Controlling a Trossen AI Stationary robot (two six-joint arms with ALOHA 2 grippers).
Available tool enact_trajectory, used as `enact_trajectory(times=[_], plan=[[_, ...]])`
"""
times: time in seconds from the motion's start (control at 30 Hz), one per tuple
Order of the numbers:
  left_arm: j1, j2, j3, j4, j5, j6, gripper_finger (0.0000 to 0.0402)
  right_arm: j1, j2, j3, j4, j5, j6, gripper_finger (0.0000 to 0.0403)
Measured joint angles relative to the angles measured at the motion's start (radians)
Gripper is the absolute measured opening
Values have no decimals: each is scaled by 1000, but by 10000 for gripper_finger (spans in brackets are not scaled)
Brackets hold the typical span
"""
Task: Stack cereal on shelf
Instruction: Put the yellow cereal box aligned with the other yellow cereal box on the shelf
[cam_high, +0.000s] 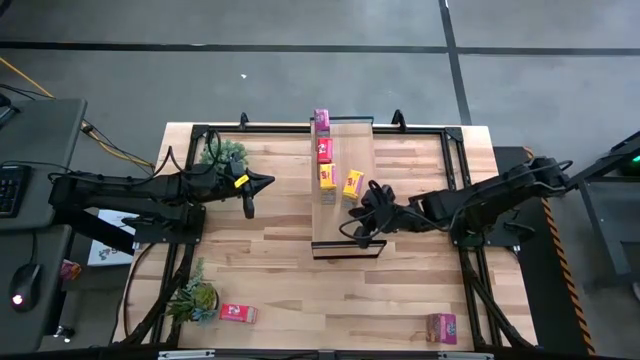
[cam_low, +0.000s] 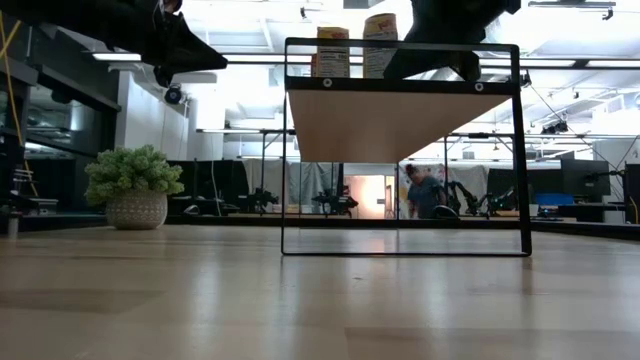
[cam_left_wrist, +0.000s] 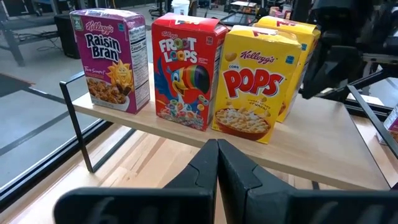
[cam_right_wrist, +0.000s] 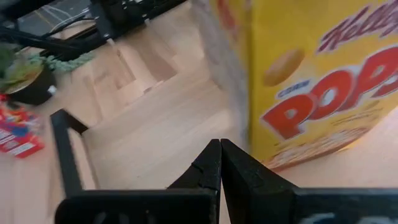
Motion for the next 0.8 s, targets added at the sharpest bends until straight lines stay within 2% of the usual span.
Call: enact_trajectory(times=[0.5, 0.67, 0.8], plan=[[0, 0, 0, 1, 0, 0, 0, -67, 0, 0, -7, -5, -39, 0], [0, 0, 0, 1, 0, 0, 0, -76, 0, 0, -11, -52, -47, 0], [0, 0, 0, -2, 0, 0, 0, -76, -12, 0, -73, -183, -46, 0]])
